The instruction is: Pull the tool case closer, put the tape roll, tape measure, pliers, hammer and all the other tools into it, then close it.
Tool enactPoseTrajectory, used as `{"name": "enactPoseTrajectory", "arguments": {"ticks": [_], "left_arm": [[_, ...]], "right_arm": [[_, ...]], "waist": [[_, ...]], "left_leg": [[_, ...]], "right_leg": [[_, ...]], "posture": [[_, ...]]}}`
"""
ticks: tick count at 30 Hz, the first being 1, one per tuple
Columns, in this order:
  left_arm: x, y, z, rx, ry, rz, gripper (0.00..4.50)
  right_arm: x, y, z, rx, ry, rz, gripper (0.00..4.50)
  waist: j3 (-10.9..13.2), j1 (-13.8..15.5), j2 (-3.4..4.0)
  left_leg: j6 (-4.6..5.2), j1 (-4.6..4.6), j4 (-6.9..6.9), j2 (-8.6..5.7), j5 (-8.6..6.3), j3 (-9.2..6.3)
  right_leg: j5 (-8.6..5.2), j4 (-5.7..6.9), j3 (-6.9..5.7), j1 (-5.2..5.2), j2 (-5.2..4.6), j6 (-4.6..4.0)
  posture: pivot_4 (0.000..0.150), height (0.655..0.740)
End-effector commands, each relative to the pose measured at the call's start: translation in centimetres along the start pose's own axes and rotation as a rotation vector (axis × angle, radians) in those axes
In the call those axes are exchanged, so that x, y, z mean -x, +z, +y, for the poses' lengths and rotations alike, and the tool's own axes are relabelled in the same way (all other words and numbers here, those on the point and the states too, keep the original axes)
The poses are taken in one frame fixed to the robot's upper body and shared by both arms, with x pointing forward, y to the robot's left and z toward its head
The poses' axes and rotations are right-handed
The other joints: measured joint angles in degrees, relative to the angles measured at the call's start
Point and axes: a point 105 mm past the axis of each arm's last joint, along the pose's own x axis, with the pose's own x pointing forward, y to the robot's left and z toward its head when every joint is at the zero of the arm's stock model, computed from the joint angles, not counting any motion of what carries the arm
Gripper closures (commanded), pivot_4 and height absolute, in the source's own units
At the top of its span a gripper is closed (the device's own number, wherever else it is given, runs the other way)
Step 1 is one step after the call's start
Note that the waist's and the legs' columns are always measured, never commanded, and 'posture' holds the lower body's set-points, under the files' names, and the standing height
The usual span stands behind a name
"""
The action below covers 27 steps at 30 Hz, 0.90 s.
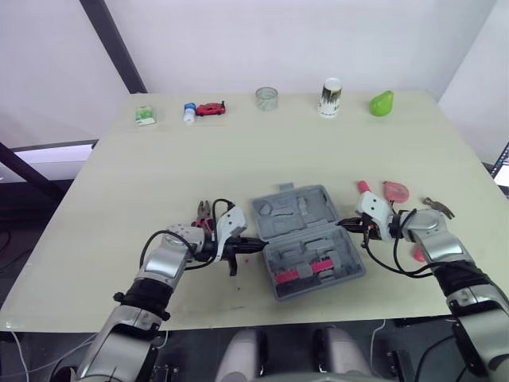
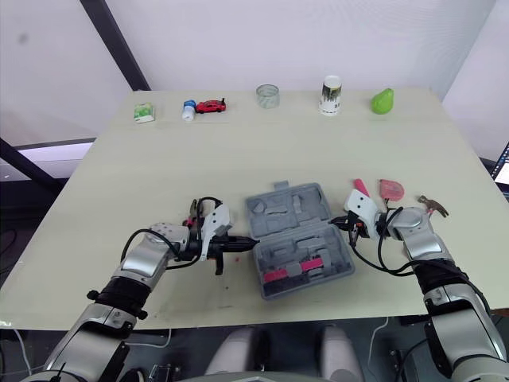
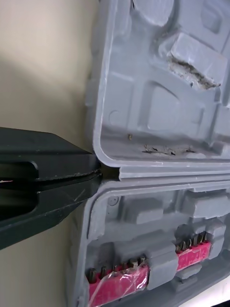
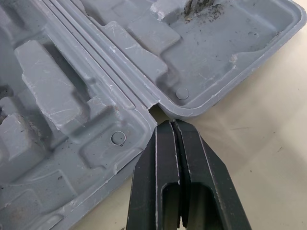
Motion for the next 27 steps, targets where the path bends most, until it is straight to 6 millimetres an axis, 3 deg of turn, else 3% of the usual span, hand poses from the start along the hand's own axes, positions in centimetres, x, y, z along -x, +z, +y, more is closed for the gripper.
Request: {"name": "enactPoseTrajectory", "arguments": {"ticks": [1,17,27], "left_arm": [[-0.4,1.2,-0.1,-0.043,-0.009,-0.019,4.44],[-1.4,1.9,-0.6,-0.097,-0.026,-0.001,4.44],[-0.1,1.2,-2.5,-0.12,-0.059,0.057,4.44]], "right_arm": [[0.0,1.1,-0.1,0.031,0.002,-0.033,4.5],[0.6,0.6,2.4,-0.044,0.125,-0.004,4.5],[1.4,0.0,6.1,-0.096,0.18,0.014,4.5]], "waist": [[0.0,0.0,0.0],[0.0,0.1,0.0],[0.0,0.1,0.0]], "left_leg": [[0.0,0.0,0.0,0.0,0.0,0.0],[0.03,0.0,0.01,-0.01,-0.02,0.0],[0.07,0.0,0.0,0.02,-0.05,-0.04]], "right_leg": [[0.0,0.0,0.0,0.0,0.0,0.0],[0.0,0.0,0.01,0.0,0.0,0.0],[-0.01,0.0,0.01,0.0,0.0,0.0]], "posture": [[0.15,0.74],[0.15,0.74],[0.15,0.74]]}}
